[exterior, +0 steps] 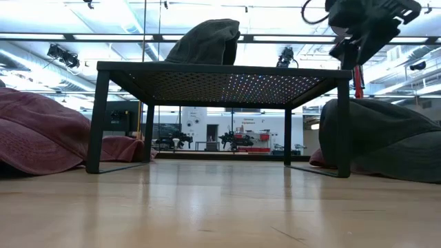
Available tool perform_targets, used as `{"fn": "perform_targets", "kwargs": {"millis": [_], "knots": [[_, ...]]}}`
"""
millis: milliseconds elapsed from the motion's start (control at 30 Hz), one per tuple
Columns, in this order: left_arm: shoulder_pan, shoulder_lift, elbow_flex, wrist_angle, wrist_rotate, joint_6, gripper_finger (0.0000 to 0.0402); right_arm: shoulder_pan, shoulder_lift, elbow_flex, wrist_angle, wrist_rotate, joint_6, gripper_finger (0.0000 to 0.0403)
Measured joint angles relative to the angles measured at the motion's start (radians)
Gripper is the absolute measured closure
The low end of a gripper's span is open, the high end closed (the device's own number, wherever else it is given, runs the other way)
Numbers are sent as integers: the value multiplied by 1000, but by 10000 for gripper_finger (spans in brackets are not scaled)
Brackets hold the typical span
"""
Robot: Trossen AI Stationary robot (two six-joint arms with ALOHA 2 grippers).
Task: Pick & Place hat
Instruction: Stack the right black cap on top of the black cap on the shelf
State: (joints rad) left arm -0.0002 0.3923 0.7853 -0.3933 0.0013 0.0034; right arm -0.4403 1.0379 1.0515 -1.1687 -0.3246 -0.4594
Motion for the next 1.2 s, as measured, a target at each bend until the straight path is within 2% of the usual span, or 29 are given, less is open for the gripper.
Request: {"fn": "perform_targets", "kwargs": {"millis": [133, 400, 700, 933, 1200], "knots": [[0, 0, 0, 0, 0, 0, 353, -27, 73, 0, 2, -59, -18, 167], [0, 0, 0, 0, 0, 0, 353, -45, 191, 0, 15, -58, -79, 167], [0, 0, 0, 0, 0, 0, 353, -68, 251, 0, 51, -61, -104, 167], [0, 0, 0, 0, 0, 0, 353, -82, 296, 0, 48, -145, -109, 167], [0, 0, 0, 0, 0, 0, 353, -83, 348, 0, 24, -138, -143, 167]]}}
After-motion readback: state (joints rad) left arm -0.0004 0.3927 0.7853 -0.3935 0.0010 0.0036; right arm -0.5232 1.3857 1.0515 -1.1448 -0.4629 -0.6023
